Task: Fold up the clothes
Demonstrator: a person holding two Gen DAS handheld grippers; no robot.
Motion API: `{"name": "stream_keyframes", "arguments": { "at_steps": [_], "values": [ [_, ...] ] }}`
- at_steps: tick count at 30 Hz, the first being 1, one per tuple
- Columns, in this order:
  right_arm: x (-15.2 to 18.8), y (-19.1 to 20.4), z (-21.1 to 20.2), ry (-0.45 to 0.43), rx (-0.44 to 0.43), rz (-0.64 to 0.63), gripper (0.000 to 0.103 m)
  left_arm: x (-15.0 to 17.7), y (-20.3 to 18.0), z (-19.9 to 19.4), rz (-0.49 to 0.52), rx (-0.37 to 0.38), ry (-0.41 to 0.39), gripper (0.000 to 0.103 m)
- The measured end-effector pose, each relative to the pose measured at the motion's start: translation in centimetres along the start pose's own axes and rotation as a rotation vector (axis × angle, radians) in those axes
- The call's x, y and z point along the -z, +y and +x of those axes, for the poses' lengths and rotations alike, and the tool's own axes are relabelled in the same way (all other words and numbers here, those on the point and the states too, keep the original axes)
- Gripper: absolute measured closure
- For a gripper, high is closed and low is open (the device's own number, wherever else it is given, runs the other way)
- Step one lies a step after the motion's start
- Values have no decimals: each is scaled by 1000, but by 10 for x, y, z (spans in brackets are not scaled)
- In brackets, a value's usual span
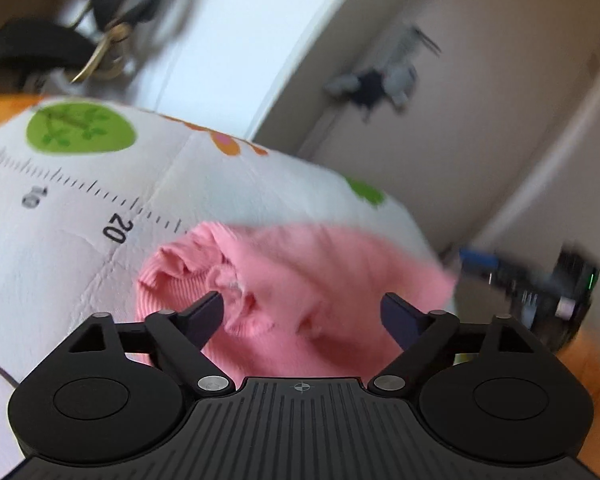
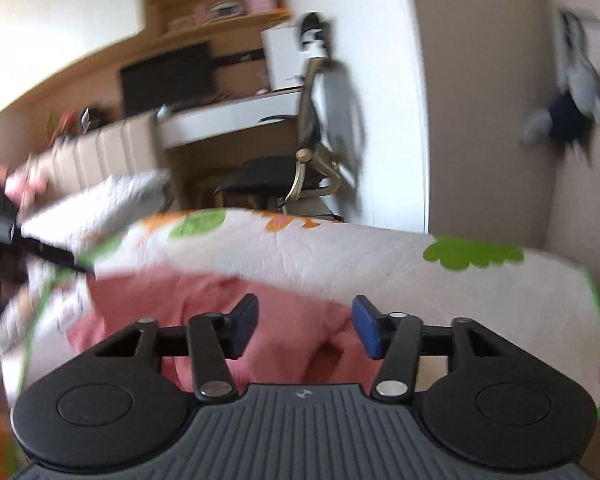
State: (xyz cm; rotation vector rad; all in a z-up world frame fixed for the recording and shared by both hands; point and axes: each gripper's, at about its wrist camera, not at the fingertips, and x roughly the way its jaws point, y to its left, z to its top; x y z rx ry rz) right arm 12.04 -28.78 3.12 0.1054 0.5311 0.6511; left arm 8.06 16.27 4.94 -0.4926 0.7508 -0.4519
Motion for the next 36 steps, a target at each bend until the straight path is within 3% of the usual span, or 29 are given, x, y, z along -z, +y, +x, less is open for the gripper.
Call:
{"name": "stream_keyframes", "arguments": {
  "at_steps": [4, 7, 9, 10, 12, 14, 18, 21, 23, 26, 27, 29, 32, 35, 36],
  "values": [
    [7, -8, 52, 100, -6, 162, 38, -7, 16, 38, -211, 13, 54, 9],
    [22, -1, 84, 178, 11, 168, 39, -1, 23, 73, -261, -29, 114, 9],
    [26, 11, 91, 187, 3, 105, 72, -3, 21, 87, -247, -30, 104, 14],
    [24, 18, 89, 171, 3, 66, 78, -6, 18, 91, -233, -32, 98, 21],
    [13, 26, 74, 119, -23, 36, 87, -16, 12, 90, -196, -49, 77, 68],
    [3, 34, 54, 69, -51, 10, 88, -24, 4, 79, -150, -30, 40, 73],
    [9, 42, 26, 63, -89, -16, 87, -16, -16, 44, -57, 4, 6, 73],
    [38, 46, 36, 162, -20, -83, 82, 8, -18, 41, -23, -31, 77, 66],
    [42, 37, 35, 171, -35, -32, 72, 22, -12, 49, -12, -77, 129, 62],
    [43, 21, 30, 171, -70, 64, 58, 28, -1, 51, -44, -85, 138, 52],
    [37, 14, 27, 147, -86, 108, 47, 24, 1, 47, -67, -58, 114, 42],
    [21, -1, 26, 100, -121, 202, 40, 11, 6, 45, -97, -12, 72, 27],
    [15, -20, 54, 168, -117, 334, 40, -1, 19, 59, -186, 4, 65, 24],
    [27, -31, 92, 302, -124, 433, 40, -2, 34, 83, -267, -2, 116, 20],
    [23, -31, 101, 295, -132, 436, 40, -3, 36, 89, -269, 3, 129, 18]
  ]
}}
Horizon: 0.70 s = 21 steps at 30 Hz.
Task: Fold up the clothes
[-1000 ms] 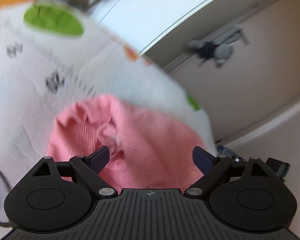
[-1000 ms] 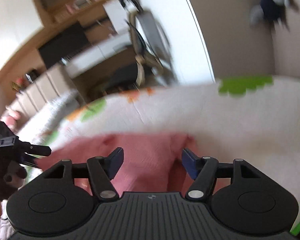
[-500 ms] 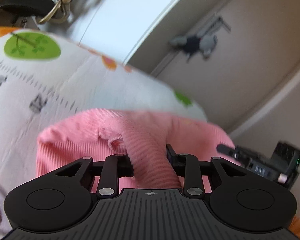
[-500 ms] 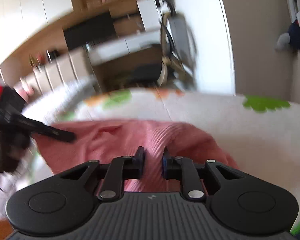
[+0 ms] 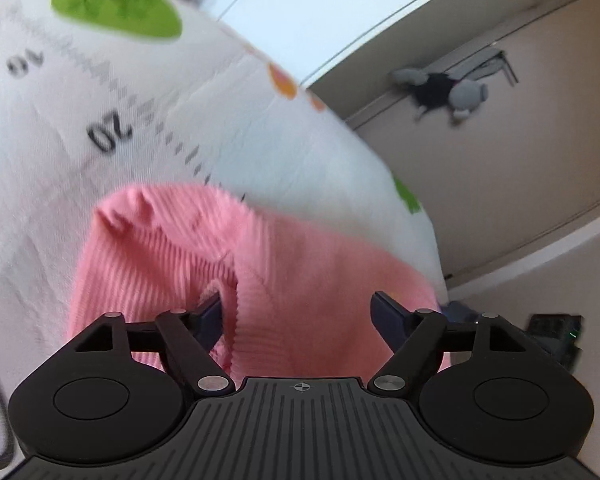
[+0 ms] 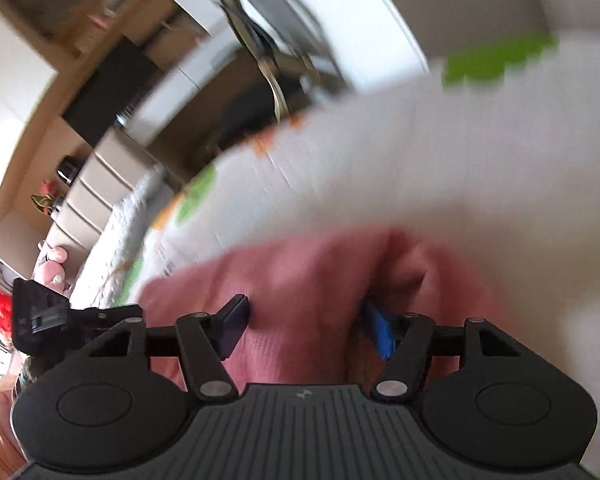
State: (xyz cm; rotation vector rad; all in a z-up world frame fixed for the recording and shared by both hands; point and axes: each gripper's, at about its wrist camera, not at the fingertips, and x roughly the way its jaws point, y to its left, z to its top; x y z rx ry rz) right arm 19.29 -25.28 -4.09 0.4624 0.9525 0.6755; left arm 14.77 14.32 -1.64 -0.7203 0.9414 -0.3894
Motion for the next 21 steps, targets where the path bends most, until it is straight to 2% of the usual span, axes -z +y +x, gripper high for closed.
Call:
{"name": "stream_keyframes", "arguments": {
  "at_steps": [2, 4, 5, 7, 9, 11, 13, 14, 17, 19, 21],
  "values": [
    [-17, 9, 9, -56, -19, -28, 40, -14, -4, 7, 17, -13, -10, 18],
    [-40, 27, 12, -165, -2, -119, 40, -38, -16, 8, 58, -18, -82, 18],
    [-47, 37, 13, -205, 48, -192, 40, -49, -23, 7, 98, -31, -128, 18],
    [-56, 54, 18, -246, 154, -313, 40, -63, -35, 4, 192, -106, -199, 14],
    [-48, 65, 11, -256, 203, -408, 40, -63, -40, -2, 257, -170, -221, 10],
    [-32, 73, 2, -270, 235, -496, 40, -52, -39, -12, 315, -197, -224, 10],
    [-18, 79, 7, -259, 290, -593, 40, -36, -40, -16, 407, -236, -231, 9],
    [-10, 82, 15, -222, 324, -636, 40, -29, -41, -13, 458, -272, -229, 8],
    [12, 74, 41, -57, 411, -705, 40, -7, -43, 8, 605, -465, -159, 8],
    [24, 66, 28, -70, 405, -729, 39, 9, -37, 15, 682, -560, -100, 8],
    [23, 61, 12, -56, 386, -690, 38, 20, -30, 8, 723, -586, -81, 8]
  ]
}}
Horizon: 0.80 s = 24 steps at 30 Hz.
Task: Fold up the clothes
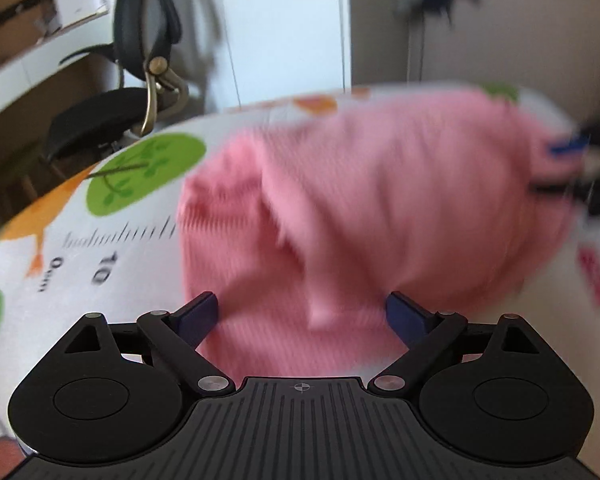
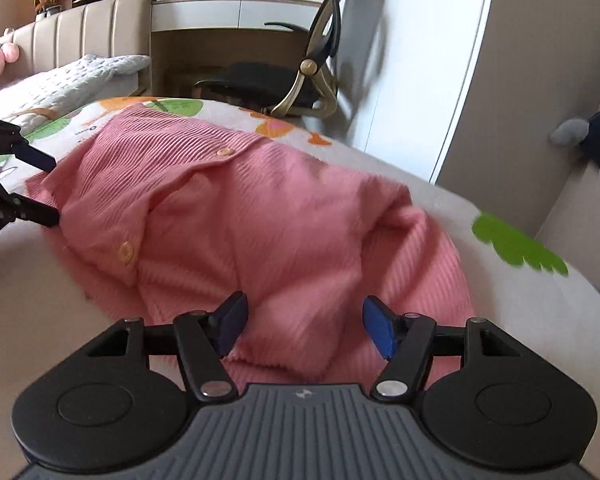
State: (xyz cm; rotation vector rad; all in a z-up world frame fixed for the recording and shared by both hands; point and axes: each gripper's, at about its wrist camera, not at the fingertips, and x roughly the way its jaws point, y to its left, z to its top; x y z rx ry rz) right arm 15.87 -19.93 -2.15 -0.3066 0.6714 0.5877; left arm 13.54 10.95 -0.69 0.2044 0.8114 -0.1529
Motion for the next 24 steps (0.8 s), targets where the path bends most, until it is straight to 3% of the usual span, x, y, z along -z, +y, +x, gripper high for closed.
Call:
{"name": "stream_keyframes", "arguments": {
  "at_steps": [3, 7, 10, 11, 14, 15, 19, 23, 24],
  "values": [
    [0, -6, -11, -30, -24, 37, 38, 3, 11, -20, -35, 54, -45, 8],
    [-30, -3, -7, -134, -19, 78, 38, -26, 20, -35, -195, 255, -228, 7],
    [-53, -5, 4, -202, -13, 124, 38, -43, 18, -24, -303, 370, -352, 4],
    [-59, -6, 9, -209, -18, 140, 38, -45, 17, -13, -304, 382, -360, 3],
    [-68, -12, 24, -199, -45, 187, 38, -39, 10, 33, -266, 334, -238, 3],
    [-70, -13, 30, -194, -56, 207, 38, -33, 8, 40, -254, 325, -230, 3],
    [-74, -20, 57, -176, -124, 297, 38, -22, 7, 41, -242, 326, -266, 2],
    [-63, -22, 103, -76, -77, 320, 37, -20, 8, 41, -241, 323, -270, 2],
    [-58, -22, 105, -93, -79, 316, 36, -19, 8, 40, -242, 323, -273, 2]
  ]
}}
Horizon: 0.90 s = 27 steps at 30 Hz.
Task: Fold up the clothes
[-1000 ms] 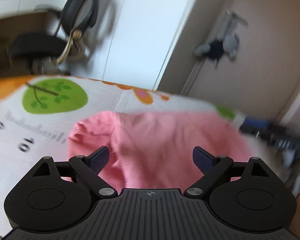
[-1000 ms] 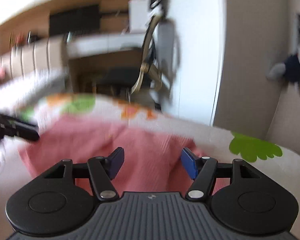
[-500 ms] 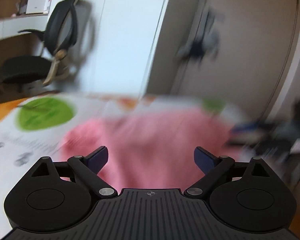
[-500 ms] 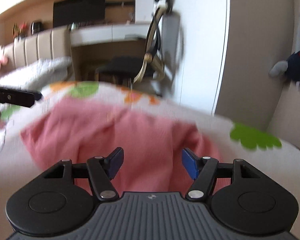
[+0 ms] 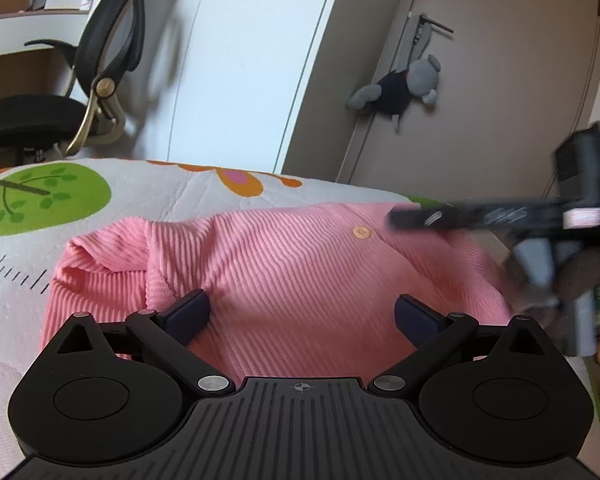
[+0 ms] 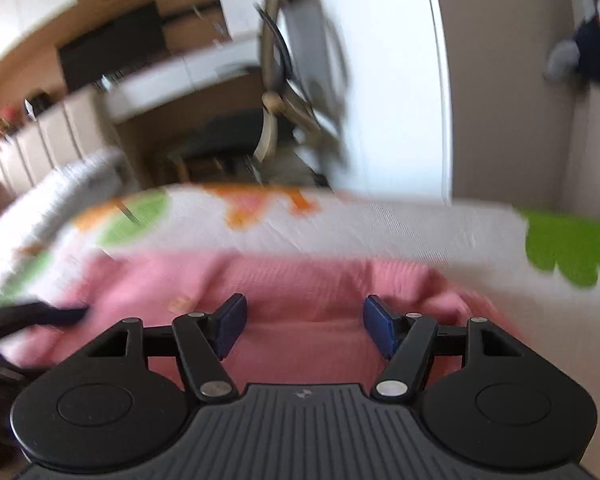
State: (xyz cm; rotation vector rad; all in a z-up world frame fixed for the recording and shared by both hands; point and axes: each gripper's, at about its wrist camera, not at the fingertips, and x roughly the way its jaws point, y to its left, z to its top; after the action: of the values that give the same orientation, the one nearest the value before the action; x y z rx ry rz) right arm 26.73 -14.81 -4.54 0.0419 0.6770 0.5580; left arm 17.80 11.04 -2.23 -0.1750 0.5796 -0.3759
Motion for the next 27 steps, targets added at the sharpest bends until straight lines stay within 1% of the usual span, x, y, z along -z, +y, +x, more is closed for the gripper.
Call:
{"name": "stream_keyframes", "arguments": {
  "at_steps": [2, 4, 6, 7, 8, 9, 14, 18, 21, 24, 25, 27],
  "values": [
    [-1, 1, -5, -2, 17, 8, 36, 1, 0, -2, -3, 2, -5, 2],
    [0, 11, -20, -25, 59, -32, 37, 1, -1, -3, -7, 4, -7, 1],
    [6, 25, -39, -58, 63, -113, 36, 0, -1, -3, -11, 8, -7, 0],
    [10, 33, -45, -60, 59, -159, 36, 0, -1, -3, -13, 10, -8, 0],
    [15, 41, -49, -57, 55, -207, 33, 0, -1, -3, -14, 11, -8, 0],
    [20, 48, -48, -56, 68, -255, 29, 0, 0, -3, -15, 12, -9, 0],
    [52, 81, -38, -55, 166, -496, 29, 0, 1, -3, -21, 18, -13, 0],
    [49, 97, -49, -68, 118, -595, 28, 0, 1, -2, -23, 19, -14, 0],
    [38, 99, -61, -134, 129, -588, 27, 0, 2, -2, -26, 21, -16, 0],
    [22, 95, -63, -188, 145, -531, 26, 0, 3, -2, -30, 25, -18, 0],
    [16, 92, -61, -193, 140, -500, 26, 0, 3, -2, -31, 25, -18, 0],
    [7, 85, -51, -171, 100, -442, 26, 0, 3, -2, -29, 24, -18, 0]
  ]
}}
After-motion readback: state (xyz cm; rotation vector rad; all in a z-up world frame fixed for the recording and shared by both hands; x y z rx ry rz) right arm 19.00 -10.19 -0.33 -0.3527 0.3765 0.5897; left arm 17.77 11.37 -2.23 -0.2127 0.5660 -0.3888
